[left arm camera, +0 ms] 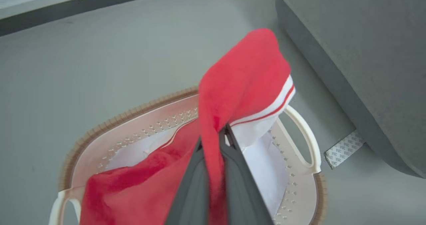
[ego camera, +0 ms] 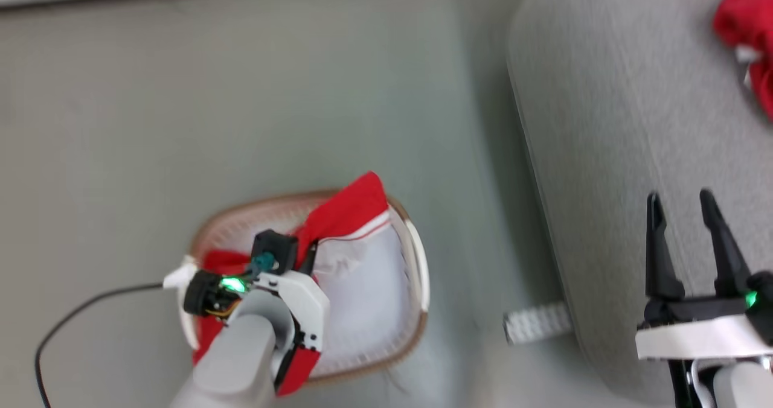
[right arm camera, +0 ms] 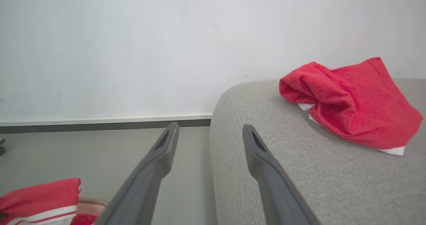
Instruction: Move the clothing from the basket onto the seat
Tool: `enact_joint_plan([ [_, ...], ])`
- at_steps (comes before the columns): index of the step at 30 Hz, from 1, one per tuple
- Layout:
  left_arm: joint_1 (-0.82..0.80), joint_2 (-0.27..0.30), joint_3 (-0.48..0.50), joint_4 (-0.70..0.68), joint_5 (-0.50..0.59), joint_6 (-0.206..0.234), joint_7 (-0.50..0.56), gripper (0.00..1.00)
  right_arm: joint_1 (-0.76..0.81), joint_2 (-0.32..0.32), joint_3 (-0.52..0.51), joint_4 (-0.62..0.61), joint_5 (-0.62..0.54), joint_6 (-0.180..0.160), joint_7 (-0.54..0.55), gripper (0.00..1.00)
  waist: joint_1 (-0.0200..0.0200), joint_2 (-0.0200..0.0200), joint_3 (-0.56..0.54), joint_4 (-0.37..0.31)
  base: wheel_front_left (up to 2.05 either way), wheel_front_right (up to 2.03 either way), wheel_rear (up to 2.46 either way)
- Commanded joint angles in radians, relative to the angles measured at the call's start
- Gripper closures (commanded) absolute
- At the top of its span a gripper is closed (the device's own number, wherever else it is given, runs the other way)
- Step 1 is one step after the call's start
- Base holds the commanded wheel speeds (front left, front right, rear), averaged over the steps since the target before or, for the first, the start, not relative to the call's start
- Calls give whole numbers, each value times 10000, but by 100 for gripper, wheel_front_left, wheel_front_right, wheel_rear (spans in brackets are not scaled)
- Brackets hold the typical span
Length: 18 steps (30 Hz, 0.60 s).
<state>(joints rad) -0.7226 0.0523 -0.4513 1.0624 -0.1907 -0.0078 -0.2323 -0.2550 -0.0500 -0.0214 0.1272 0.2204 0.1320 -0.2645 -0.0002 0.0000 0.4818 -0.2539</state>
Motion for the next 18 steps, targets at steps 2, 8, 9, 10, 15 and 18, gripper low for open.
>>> enact_joint_plan([
  [2,543,-19,-93,-564,-331,45,-193,100,448,-103,-49,175,-153,-24,3,0,2,0,-2247,1173,0,0,0],
  [8,1473,-5,-157,-2216,-826,471,-320,100,1132,-186,85,479,-347,-25,5,0,2,0,-3664,1763,0,0,0],
  [9,1662,-6,-165,-2486,-846,546,-327,100,1260,-193,128,535,-390,-25,5,0,2,0,-3878,1830,0,0,0],
  [10,1813,-6,-154,-2737,-870,610,-314,100,1368,-211,170,581,-437,-25,5,0,2,0,-4053,1885,0,0,0],
  [15,2675,144,-56,-4040,-1036,801,-327,100,1877,-201,373,805,-526,-25,3,0,2,0,-4875,2068,0,0,0],
  [18,3124,261,-4,-4847,-1126,941,-292,100,2081,-178,467,863,-514,-24,5,0,2,0,-5171,2103,0,0,0],
])
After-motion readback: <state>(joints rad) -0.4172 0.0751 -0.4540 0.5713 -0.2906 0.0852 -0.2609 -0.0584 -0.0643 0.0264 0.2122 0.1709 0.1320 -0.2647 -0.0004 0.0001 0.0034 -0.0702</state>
